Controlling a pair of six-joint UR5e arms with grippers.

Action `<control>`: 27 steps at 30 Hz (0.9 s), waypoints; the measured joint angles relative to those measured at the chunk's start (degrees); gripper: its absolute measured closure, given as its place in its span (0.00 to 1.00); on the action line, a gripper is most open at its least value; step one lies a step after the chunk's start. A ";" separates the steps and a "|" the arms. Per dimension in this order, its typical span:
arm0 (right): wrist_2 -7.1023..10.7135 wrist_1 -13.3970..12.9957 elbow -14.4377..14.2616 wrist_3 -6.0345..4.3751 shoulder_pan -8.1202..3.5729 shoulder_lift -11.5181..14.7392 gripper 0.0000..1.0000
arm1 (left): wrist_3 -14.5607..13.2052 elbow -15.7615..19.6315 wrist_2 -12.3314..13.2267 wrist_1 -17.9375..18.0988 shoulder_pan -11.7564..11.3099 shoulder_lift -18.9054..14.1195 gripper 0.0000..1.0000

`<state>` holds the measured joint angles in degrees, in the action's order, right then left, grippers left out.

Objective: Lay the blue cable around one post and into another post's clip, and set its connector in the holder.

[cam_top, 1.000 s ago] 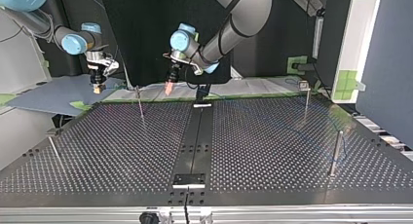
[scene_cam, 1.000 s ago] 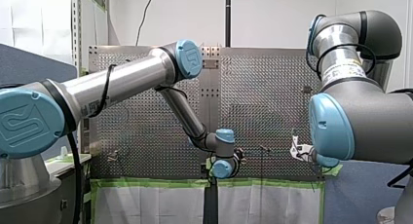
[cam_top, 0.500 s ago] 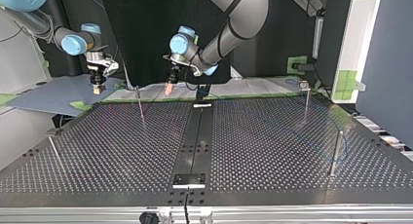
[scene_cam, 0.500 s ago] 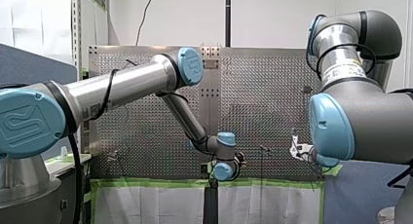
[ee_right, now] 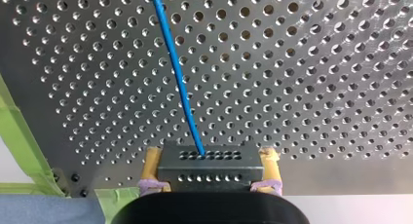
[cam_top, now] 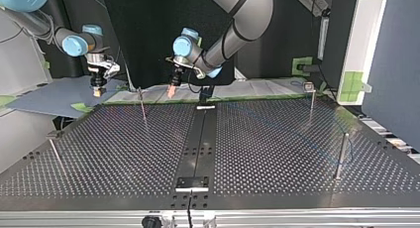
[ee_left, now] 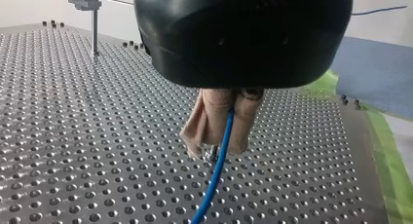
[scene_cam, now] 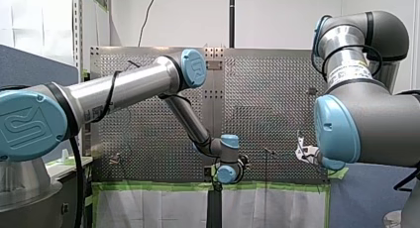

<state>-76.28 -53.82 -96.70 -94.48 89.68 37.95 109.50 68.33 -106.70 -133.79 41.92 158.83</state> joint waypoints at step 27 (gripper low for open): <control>-1.04 -0.85 1.24 -1.50 -0.48 -0.20 0.99 | 0.08 -1.58 3.60 -0.13 -1.18 0.45 0.56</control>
<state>-77.32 -54.68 -95.46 -95.98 89.20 37.74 109.58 66.75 -103.10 -133.92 40.75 159.28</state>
